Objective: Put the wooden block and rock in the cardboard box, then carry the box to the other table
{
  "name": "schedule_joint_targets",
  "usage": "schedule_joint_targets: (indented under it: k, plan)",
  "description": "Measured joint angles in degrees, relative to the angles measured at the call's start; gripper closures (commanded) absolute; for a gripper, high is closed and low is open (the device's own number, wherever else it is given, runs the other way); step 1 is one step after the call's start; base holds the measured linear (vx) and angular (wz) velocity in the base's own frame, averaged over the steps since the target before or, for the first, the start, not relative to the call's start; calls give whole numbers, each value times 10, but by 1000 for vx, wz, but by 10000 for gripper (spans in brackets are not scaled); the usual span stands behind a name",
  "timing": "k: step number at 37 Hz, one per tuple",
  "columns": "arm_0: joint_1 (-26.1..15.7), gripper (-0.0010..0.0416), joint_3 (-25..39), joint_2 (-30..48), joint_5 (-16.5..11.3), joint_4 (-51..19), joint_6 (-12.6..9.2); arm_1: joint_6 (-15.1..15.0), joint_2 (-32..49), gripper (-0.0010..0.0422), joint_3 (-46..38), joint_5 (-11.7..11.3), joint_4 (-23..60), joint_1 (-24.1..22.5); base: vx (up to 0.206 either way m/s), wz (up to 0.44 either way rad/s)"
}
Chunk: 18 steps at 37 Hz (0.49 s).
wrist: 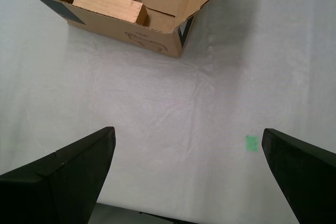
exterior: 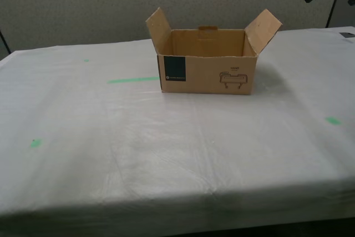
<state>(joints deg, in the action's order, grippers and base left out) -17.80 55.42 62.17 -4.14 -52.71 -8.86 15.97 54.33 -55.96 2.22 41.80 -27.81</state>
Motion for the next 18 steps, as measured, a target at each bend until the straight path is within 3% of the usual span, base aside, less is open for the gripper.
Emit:
schedule_joint_targets:
  k: [18]
  plan:
    - [0, 16, 0, 0, 0, 0, 0, 0, 0, 23, 0, 0, 0, 0, 0, 0]
